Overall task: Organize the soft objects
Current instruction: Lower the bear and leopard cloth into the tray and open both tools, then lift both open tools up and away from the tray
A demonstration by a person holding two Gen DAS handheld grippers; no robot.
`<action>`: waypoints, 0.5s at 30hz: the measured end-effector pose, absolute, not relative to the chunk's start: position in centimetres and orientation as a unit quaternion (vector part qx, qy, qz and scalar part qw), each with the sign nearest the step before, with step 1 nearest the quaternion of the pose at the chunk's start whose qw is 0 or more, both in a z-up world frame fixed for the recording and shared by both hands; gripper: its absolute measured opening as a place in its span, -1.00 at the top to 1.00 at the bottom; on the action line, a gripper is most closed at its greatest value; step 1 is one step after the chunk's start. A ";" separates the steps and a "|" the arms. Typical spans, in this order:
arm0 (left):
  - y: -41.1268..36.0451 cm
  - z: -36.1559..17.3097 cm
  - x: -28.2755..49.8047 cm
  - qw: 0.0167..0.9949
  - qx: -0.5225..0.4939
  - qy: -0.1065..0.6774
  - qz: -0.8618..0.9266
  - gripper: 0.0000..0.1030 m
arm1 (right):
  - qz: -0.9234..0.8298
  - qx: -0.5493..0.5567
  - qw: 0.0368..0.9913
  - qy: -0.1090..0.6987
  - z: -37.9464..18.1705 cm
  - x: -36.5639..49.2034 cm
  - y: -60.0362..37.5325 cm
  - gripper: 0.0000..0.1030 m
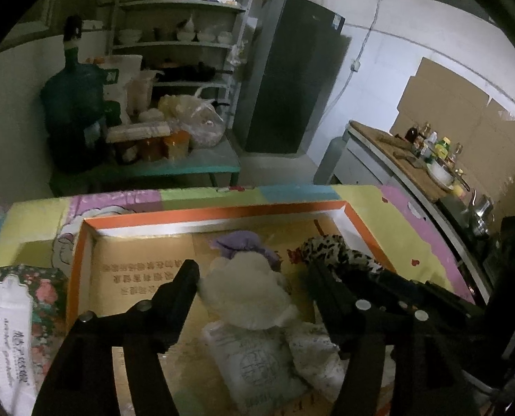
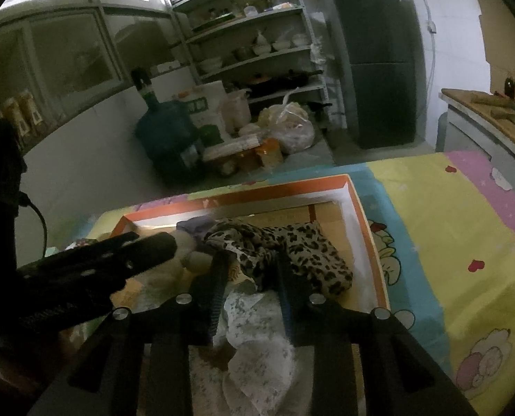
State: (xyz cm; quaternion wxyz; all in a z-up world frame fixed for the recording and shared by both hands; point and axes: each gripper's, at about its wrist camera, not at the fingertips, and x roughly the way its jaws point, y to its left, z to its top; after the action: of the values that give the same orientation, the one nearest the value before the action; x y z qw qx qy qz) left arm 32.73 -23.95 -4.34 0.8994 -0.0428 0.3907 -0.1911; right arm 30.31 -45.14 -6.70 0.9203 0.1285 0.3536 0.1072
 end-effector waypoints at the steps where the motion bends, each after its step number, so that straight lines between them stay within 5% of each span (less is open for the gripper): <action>1: -23.8 -4.2 32.6 0.901 -0.044 0.388 -0.189 -0.28 | 0.111 0.131 0.920 0.351 -6.6 30.2 -45.2 0.19; 15: -22.6 -2.0 30.4 0.917 -0.032 0.358 -0.175 -0.29 | 0.115 0.138 0.929 0.322 -5.6 28.8 -45.1 -0.08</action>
State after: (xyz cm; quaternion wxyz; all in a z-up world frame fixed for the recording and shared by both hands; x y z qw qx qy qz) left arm 30.40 -22.62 -2.01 0.9167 -0.0321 0.3576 -0.1751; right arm 28.76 -45.07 -5.60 0.9294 0.1385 0.3223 0.1146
